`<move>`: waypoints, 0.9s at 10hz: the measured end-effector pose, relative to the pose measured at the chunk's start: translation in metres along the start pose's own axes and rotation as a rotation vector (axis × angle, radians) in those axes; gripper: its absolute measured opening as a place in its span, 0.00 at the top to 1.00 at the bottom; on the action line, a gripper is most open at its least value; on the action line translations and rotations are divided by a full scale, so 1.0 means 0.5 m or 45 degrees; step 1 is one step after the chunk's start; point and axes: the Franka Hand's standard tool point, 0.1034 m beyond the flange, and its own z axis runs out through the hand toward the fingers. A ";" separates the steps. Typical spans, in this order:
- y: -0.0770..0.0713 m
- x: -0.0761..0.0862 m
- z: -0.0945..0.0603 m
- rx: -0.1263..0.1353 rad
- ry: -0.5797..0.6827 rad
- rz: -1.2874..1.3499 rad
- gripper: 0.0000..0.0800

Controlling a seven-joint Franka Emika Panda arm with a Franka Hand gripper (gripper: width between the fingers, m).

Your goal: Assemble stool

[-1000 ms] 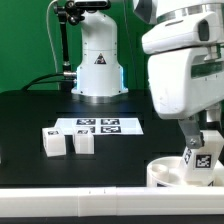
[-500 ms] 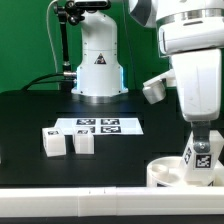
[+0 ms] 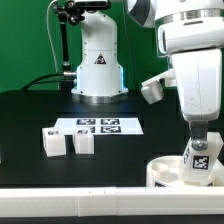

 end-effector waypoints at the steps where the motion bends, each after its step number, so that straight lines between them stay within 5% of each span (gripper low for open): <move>1: 0.000 0.000 0.000 0.000 0.000 0.012 0.55; 9: 0.007 -0.009 -0.002 -0.025 0.037 0.722 0.55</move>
Offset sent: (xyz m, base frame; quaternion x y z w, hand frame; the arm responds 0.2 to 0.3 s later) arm 0.0000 0.0000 0.0000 0.0000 0.0000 0.0650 0.9979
